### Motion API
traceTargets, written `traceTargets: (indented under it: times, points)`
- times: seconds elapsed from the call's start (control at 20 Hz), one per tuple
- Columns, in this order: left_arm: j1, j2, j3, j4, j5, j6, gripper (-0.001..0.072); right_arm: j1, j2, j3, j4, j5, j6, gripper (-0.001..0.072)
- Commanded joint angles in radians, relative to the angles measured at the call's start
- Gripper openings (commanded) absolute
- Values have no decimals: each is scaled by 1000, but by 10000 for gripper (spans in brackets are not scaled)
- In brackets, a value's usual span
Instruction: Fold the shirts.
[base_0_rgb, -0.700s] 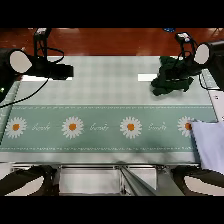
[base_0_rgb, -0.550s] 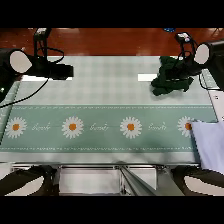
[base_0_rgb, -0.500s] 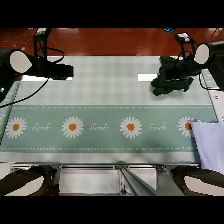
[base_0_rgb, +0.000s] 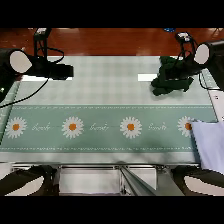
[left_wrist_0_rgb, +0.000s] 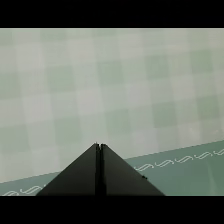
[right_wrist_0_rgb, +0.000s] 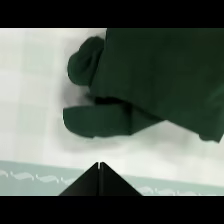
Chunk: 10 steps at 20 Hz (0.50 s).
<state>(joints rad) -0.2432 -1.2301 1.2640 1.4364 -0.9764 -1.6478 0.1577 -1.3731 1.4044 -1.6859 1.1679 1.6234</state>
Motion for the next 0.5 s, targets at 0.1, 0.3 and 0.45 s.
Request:
traceTargets:
  times: [0.1,0.3,0.45]
  points:
    - [0,-2,0,0,114,0,19,1,-1,1,1,-249,-12,29]
    - [0,-32,0,42,325,15,432,-46,-14,1,-203,-465,211,414]
    - [11,-76,0,75,369,13,508,-178,-88,1,-233,-520,364,413]
